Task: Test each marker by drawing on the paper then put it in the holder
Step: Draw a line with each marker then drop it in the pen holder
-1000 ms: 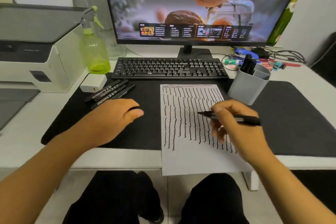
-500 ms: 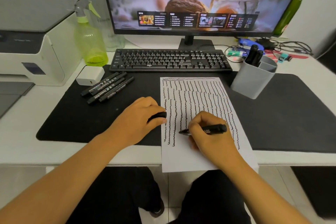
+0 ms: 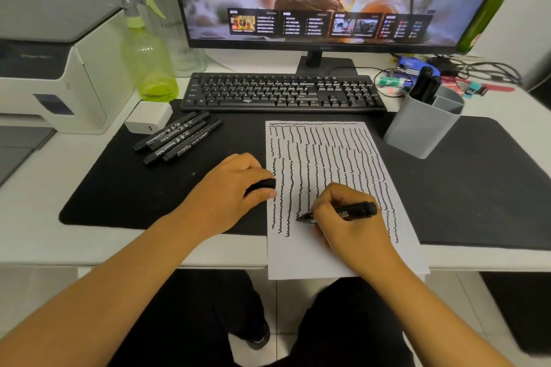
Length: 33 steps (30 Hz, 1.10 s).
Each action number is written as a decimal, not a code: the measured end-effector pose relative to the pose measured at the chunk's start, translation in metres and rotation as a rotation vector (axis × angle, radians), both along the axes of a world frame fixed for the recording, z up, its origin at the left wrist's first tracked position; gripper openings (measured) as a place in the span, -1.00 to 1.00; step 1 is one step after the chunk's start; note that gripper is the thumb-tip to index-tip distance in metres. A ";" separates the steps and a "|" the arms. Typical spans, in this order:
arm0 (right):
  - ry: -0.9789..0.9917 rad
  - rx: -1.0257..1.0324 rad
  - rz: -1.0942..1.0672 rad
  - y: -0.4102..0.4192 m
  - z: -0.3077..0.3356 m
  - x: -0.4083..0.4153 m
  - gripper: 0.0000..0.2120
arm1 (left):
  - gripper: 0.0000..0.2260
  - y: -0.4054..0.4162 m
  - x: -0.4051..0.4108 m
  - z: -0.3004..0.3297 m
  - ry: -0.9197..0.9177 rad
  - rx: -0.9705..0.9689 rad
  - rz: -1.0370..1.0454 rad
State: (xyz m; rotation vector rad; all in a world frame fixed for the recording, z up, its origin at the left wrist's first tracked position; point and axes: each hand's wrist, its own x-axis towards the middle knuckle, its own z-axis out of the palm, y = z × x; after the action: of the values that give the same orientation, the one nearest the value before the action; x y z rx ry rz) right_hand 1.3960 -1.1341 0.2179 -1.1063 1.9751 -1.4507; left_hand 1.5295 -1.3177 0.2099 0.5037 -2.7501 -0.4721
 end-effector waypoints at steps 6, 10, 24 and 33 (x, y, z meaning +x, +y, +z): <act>0.025 -0.018 0.026 0.002 0.000 0.001 -0.78 | -0.57 0.001 -0.001 0.001 -0.008 0.000 0.007; 0.021 -0.025 0.042 0.003 -0.001 0.002 -0.73 | -0.55 0.001 0.000 0.000 -0.006 0.003 0.009; 0.021 -0.038 0.159 0.008 -0.006 0.001 -0.76 | -0.51 -0.001 0.000 -0.001 -0.010 -0.011 0.007; -0.174 -0.351 -0.045 0.014 -0.002 -0.010 -0.77 | -0.53 0.000 -0.001 0.000 -0.027 -0.014 0.017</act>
State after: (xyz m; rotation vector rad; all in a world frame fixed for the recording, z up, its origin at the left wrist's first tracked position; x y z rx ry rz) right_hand 1.3860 -1.1203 0.2156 -1.0363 1.6764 -1.9012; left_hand 1.5290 -1.3178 0.2103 0.5332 -2.7703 -0.4452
